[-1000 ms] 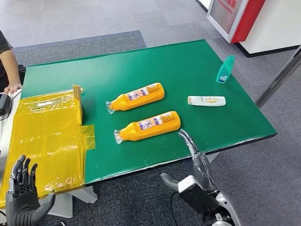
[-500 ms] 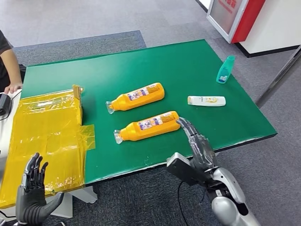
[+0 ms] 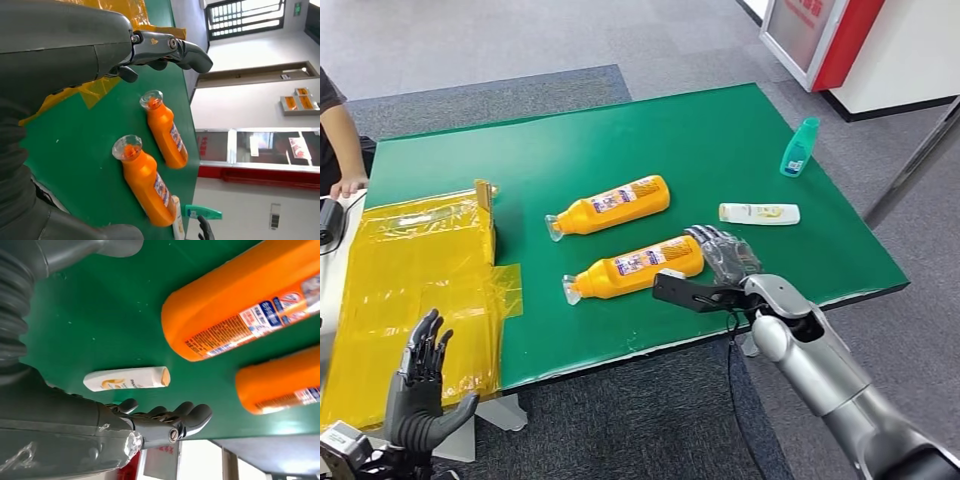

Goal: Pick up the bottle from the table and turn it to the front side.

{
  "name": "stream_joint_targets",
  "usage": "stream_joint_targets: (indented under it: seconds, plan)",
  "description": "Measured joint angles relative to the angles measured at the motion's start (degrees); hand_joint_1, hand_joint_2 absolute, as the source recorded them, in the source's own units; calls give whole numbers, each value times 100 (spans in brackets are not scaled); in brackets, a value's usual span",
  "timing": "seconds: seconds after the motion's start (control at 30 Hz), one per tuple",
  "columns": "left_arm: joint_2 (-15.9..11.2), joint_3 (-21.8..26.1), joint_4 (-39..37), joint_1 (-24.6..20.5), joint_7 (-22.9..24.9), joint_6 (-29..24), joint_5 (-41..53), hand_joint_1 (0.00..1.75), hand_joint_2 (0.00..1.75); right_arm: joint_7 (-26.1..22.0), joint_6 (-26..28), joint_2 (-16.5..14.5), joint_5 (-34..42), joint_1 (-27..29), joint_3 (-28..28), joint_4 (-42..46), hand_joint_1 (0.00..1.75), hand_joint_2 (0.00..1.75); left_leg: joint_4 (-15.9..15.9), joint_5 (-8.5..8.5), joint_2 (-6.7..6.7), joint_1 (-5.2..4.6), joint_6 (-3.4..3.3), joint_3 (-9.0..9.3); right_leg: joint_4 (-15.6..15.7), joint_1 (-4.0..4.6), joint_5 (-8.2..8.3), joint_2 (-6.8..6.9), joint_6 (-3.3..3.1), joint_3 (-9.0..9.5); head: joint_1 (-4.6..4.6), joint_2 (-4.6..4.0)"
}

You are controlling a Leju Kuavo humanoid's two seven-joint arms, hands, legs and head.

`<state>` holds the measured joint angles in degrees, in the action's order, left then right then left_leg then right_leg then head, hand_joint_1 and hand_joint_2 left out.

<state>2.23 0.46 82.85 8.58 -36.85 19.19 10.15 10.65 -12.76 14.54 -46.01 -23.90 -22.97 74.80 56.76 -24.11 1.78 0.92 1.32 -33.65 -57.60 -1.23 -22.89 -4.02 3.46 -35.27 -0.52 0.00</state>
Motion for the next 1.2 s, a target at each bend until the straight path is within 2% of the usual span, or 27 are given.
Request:
stream_joint_targets:
  seconds: [0.33, 0.6, 1.2]
  plan:
    - [-59, -176, -240, -151, -74, -11, 5, 0, 175, -25, -198, -18, -170, -786, -584, -1264, 0, 175, 0, 0, 1, 0, 0, -7, 0, -1, 0, 1, 0, -3, 2, 0]
    - [-83, -264, -352, -197, -80, -22, 8, 0, 175, -47, -194, -166, -221, -1185, -864, -1896, 0, 175, 0, 0, 1, 0, 0, -7, 0, 0, 0, 1, 0, -5, 1, 0]
    - [-108, -497, -541, -268, -70, -160, 165, 0, 175, -57, -104, -733, -183, -1742, -1201, -2900, 0, 175, 0, 2, 1, 0, -1, -8, -1, -1, 0, 1, 0, -6, 2, 0]
